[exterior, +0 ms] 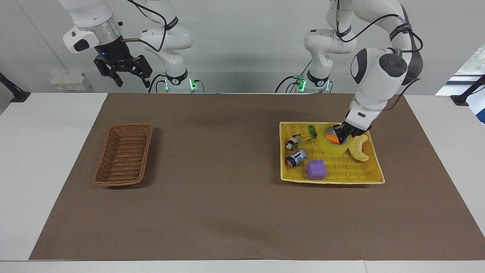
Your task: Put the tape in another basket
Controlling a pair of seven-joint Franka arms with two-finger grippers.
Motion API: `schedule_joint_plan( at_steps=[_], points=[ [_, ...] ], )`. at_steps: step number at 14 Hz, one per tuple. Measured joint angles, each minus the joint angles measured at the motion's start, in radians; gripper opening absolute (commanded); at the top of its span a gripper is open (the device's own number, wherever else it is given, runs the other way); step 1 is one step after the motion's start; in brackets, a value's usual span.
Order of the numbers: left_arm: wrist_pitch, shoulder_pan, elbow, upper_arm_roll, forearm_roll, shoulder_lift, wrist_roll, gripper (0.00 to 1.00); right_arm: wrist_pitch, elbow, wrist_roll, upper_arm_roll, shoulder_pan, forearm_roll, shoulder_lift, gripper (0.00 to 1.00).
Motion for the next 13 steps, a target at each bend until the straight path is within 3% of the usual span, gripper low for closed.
schedule_joint_plan(
  at_steps=[3,9,13],
  points=[
    [-0.054,0.0,0.024,-0.007,0.0,-0.003,0.02,0.0,0.153,-0.058,0.01,0.005,0.114,0.033,0.018,1.0],
    [-0.156,-0.004,0.058,-0.031,-0.041,-0.032,0.074,0.0,0.404,-0.069,0.094,0.008,0.235,0.259,0.142,1.0],
    [-0.137,-0.05,0.058,-0.043,-0.144,-0.039,0.038,0.0,0.573,-0.071,0.168,0.009,0.349,0.428,0.215,1.0]
  ],
)
